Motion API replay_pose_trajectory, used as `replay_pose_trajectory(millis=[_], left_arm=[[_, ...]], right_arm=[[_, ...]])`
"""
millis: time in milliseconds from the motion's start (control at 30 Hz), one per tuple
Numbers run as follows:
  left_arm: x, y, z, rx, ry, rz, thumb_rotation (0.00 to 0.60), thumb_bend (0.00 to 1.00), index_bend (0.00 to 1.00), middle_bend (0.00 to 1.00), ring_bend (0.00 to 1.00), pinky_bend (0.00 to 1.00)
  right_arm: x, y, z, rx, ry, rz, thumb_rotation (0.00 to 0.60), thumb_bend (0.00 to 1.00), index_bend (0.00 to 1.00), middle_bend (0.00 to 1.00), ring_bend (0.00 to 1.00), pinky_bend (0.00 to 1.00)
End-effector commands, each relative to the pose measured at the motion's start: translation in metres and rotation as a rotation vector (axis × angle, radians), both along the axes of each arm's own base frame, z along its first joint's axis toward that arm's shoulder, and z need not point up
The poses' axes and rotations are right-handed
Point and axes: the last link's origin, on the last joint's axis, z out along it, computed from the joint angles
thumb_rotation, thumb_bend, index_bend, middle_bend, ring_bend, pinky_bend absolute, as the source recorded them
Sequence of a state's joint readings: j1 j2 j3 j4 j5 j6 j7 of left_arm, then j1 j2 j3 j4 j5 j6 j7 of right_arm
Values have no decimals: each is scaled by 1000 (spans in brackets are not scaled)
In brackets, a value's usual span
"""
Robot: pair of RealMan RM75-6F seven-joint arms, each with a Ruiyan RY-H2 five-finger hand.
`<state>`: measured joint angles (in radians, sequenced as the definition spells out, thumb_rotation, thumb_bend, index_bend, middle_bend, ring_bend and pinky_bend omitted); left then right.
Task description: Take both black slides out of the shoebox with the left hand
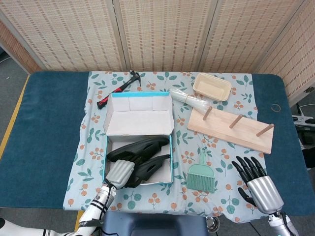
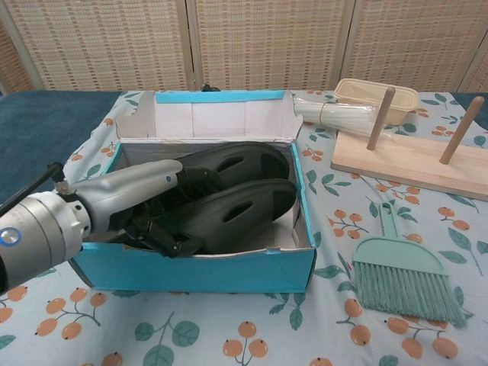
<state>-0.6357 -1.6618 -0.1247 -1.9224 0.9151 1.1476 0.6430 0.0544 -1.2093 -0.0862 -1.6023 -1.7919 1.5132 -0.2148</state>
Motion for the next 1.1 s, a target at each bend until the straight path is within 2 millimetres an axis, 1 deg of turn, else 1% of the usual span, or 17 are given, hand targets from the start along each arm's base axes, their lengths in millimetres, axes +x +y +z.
replay_pose_trajectory(millis=[33,267,367,533,567,600,633,667,700,767,833,1100], left_arm=[[2,1,0,-21,35,-8,600,348,179,182,182,390],[0,11,-2,2,130,18,600,342,243,232,209,395],[-1,14,-3,86,146,23,600,336,353,303,265,410],[0,11,-5,81,140,57,600,356,515,397,308,427],[2,12,-4,91,131,57,600,377,554,432,324,427],[2,12,-4,102,123,55,600,382,560,439,327,428],[3,12,-3,113,116,51,600,418,597,482,346,434],[4,11,-3,123,105,45,600,480,640,536,371,440],[4,11,-3,132,103,38,600,522,666,570,388,444],[2,9,-4,144,106,22,600,654,738,663,444,445],[1,8,-4,146,103,13,600,715,767,703,473,445],[1,11,-1,205,38,-23,600,732,782,727,490,444]], right_arm=[[0,1,0,1,0,2,600,237,0,0,0,0],[0,1,0,1,0,2,600,237,0,0,0,0],[0,1,0,1,0,2,600,237,0,0,0,0],[0,1,-1,3,2,3,600,237,0,0,0,0],[0,1,-1,3,2,3,600,237,0,0,0,0],[1,2,-1,3,2,4,600,237,0,0,0,0],[1,2,-1,4,2,4,600,237,0,0,0,0],[1,2,-1,2,1,4,600,237,0,0,0,0],[1,2,0,0,1,3,600,237,0,0,0,0],[0,2,0,-1,-1,2,600,237,0,0,0,0],[0,1,1,-4,-1,3,600,237,0,0,0,0],[0,1,0,-3,1,1,600,236,0,0,0,0]])
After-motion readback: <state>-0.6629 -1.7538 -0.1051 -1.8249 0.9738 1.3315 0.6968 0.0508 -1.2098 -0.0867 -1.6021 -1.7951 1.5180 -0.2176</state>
